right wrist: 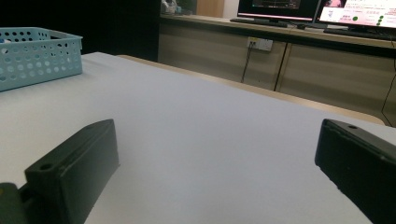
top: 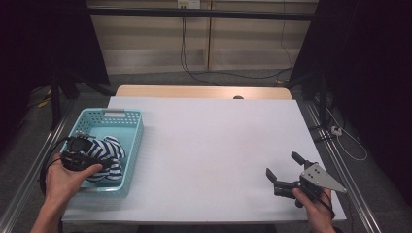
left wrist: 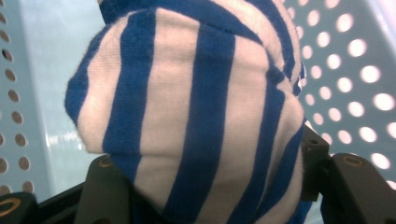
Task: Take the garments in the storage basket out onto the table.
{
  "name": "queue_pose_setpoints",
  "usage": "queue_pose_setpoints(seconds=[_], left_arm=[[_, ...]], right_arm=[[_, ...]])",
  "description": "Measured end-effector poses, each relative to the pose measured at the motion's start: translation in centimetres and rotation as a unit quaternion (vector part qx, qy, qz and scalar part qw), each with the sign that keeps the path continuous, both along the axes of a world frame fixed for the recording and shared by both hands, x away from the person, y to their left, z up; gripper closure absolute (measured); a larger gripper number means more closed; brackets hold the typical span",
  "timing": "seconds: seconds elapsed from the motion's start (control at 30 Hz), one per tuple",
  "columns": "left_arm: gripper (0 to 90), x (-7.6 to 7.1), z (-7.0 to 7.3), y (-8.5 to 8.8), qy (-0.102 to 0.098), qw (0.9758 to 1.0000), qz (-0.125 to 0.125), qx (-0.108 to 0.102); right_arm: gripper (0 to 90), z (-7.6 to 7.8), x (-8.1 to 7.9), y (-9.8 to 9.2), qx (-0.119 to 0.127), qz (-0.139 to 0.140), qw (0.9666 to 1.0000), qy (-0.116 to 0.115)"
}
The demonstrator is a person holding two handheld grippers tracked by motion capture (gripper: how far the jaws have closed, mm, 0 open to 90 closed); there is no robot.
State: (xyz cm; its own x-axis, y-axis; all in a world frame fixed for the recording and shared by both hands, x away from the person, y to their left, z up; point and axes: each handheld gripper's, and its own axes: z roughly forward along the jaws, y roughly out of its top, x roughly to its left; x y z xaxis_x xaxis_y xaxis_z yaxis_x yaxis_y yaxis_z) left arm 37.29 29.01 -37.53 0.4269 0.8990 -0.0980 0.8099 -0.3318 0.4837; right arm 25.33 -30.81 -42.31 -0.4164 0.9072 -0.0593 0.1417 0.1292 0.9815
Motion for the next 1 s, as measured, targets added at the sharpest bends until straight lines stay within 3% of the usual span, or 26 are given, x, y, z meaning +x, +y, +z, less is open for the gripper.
queue_pose_setpoints(seconds=[0.07,0.2,0.23,0.27,0.3,0.33,0.43,0.57,0.73,1.0], left_arm=[[40.8,-0.2,0.1,-0.1,-0.012,0.9997,0.017,-0.013],[40.7,-0.1,0.3,0.2,-0.024,0.9995,0.013,-0.016],[40.7,-0.2,0.3,0.1,-0.032,0.9989,0.027,-0.022],[40.7,-0.2,0.3,0.3,-0.032,0.9991,0.02,-0.019],[40.7,-0.4,0.3,0.1,-0.031,0.9985,0.035,-0.03],[40.7,-0.4,0.3,0.3,-0.042,0.9984,0.031,-0.02],[40.7,-0.6,0.5,0.5,-0.058,0.9974,0.037,-0.022],[40.7,-0.9,0.8,0.6,-0.086,0.9951,0.042,-0.026],[40.7,-1.3,1.2,0.4,-0.118,0.9923,0.03,-0.024],[40.7,-1.8,1.7,0.4,-0.168,0.9842,0.034,-0.045]], right_arm=[[0.0,0.0,0.0,0.0,0.0,-0.001,1.0,0.0],[0.0,0.0,0.0,0.0,0.001,-0.001,1.0,-0.001],[0.0,0.0,0.0,0.0,0.001,-0.001,1.0,-0.001],[0.0,0.0,0.0,0.0,0.0,0.0,1.0,-0.001],[0.0,0.0,0.0,0.0,0.0,0.0,1.0,-0.001],[0.0,0.0,0.0,0.0,0.001,-0.001,1.0,0.0],[0.0,0.0,0.0,0.0,0.0,0.0,1.0,0.0],[0.0,0.0,0.0,0.0,0.001,0.0,1.0,-0.001],[0.0,0.0,0.0,0.0,0.001,0.0,1.0,-0.001],[0.0,0.0,0.0,0.0,0.0,0.0,1.0,-0.001]])
